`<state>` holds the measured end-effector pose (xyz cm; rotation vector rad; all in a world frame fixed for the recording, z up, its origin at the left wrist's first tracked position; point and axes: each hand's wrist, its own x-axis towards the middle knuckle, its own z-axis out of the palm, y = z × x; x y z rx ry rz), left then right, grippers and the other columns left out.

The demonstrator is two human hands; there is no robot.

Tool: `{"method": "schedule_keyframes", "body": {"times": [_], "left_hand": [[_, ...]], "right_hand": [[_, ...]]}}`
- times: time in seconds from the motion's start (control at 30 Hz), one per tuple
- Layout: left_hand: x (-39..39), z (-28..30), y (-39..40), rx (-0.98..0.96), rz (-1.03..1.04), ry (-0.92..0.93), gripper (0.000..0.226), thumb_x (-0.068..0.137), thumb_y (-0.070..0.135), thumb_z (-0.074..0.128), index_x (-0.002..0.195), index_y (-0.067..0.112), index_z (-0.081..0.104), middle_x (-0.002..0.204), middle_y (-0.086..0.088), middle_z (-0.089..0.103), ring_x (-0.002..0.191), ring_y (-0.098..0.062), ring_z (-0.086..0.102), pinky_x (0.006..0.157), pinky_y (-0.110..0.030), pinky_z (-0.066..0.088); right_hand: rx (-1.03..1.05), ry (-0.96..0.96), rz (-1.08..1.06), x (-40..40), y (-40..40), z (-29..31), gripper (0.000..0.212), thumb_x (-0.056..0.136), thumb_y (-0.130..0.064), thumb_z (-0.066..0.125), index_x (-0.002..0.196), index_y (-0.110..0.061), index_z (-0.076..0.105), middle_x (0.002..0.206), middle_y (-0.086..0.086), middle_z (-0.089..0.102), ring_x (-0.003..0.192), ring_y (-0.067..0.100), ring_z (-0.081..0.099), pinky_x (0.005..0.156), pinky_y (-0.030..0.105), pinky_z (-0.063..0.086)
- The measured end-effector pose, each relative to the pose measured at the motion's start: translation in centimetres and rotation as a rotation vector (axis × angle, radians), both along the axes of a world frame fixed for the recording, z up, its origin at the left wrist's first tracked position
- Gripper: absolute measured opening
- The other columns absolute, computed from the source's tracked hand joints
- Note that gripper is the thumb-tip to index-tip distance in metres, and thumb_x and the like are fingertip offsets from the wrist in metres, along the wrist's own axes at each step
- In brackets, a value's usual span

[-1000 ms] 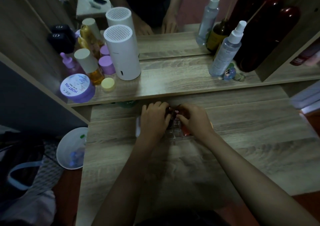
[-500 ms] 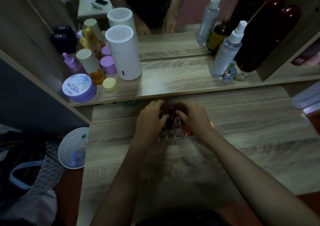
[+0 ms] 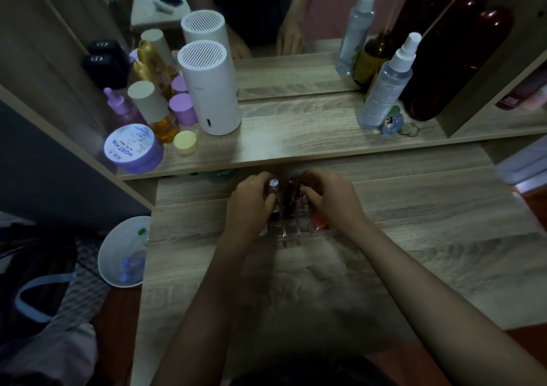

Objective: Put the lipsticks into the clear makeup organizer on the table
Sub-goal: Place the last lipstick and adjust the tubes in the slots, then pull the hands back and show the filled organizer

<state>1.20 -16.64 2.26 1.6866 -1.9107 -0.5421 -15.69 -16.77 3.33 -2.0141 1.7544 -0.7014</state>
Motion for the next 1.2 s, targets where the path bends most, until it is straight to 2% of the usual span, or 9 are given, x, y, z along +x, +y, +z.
{"method": "schedule_keyframes", "body": {"times": [0.23,0.33,0.5,0.6,0.67,0.73,0.83,1.0,1.2], "left_hand": [[0.9,0.1,0.6,0.040,0.002,0.080,0.040,0.081,0.018,0.068,0.119,0.011,0.057,0.115,-0.012,0.064,0.104,-0.024,0.061,0.084,-0.032,0.051],[1.9,0.1,2.0,0.023,0.072,0.125,0.045,0.084,0.021,0.066,0.125,0.007,0.054,0.124,-0.013,0.060,0.113,-0.023,0.056,0.090,-0.026,0.042],[4.2,-1.3,5.7,0.039,0.331,0.360,0.027,0.096,0.017,0.046,0.118,0.006,0.056,0.113,-0.014,0.060,0.105,-0.026,0.057,0.075,-0.016,0.038],[5.2,-2.6,7.5,0.238,0.521,0.522,0.037,0.099,0.023,0.036,0.128,0.006,0.051,0.128,-0.017,0.056,0.118,-0.027,0.052,0.091,-0.026,0.043],[5.6,-3.7,8.4,0.372,0.591,0.547,0.039,0.100,0.023,0.034,0.132,0.004,0.046,0.137,-0.019,0.050,0.127,-0.032,0.045,0.102,-0.029,0.039],[5.5,-4.5,9.2,0.418,0.573,0.686,0.037,0.100,0.015,0.034,0.135,0.004,0.042,0.139,-0.018,0.048,0.129,-0.030,0.045,0.097,-0.013,0.039],[5.2,-4.2,10.1,0.504,0.578,1.185,0.050,0.101,0.034,0.022,0.143,0.008,0.031,0.151,-0.012,0.035,0.138,-0.020,0.035,0.115,-0.029,0.026],[5.1,-4.4,10.8,0.595,0.520,1.634,0.069,0.094,0.054,0.018,0.144,0.007,0.028,0.154,-0.012,0.029,0.142,-0.021,0.028,0.120,-0.038,0.016],[5.1,-4.6,11.1,0.629,0.472,1.702,0.076,0.091,0.060,0.019,0.143,0.005,0.029,0.154,-0.011,0.029,0.142,-0.020,0.027,0.120,-0.039,0.015]], "right_hand": [[-0.088,-0.059,-0.047,-1.9,0.7,1.3,0.021,0.082,-0.018,0.067,0.102,-0.011,0.066,0.090,0.011,0.073,0.079,0.025,0.065,0.069,0.028,0.046],[-0.096,-0.117,-0.124,-4.4,1.4,1.2,0.018,0.088,-0.018,0.060,0.104,-0.010,0.065,0.093,0.011,0.071,0.080,0.024,0.064,0.071,0.032,0.050],[-0.129,-0.280,-0.271,-8.8,3.9,-0.7,0.021,0.095,-0.015,0.048,0.108,-0.013,0.064,0.097,0.001,0.064,0.089,0.013,0.060,0.071,-0.002,0.039],[-0.018,-0.438,-0.396,-10.3,5.2,-3.0,0.026,0.097,-0.020,0.041,0.113,-0.017,0.062,0.103,0.008,0.067,0.097,0.016,0.060,0.089,0.021,0.046],[0.184,-0.715,-0.502,-10.5,6.0,-4.4,0.030,0.099,-0.025,0.035,0.117,-0.019,0.059,0.107,0.013,0.070,0.095,0.019,0.064,0.093,0.036,0.048],[0.408,-1.066,-0.558,-10.3,6.8,-5.2,0.043,0.099,-0.036,0.029,0.123,-0.011,0.055,0.102,0.002,0.074,0.089,0.009,0.068,0.085,0.026,0.054],[0.587,-1.362,-0.539,-9.3,8.0,-5.8,0.061,0.096,-0.050,0.022,0.134,-0.008,0.042,0.135,0.012,0.055,0.117,0.016,0.056,0.101,0.032,0.042],[0.669,-1.510,-0.537,-7.7,8.5,-5.0,0.069,0.094,-0.056,0.020,0.139,-0.005,0.033,0.147,0.018,0.039,0.135,0.026,0.039,0.114,0.043,0.027],[0.725,-1.559,-0.516,-7.6,8.4,-5.0,0.071,0.093,-0.057,0.020,0.140,-0.006,0.032,0.149,0.017,0.037,0.136,0.026,0.037,0.116,0.042,0.025]]}}
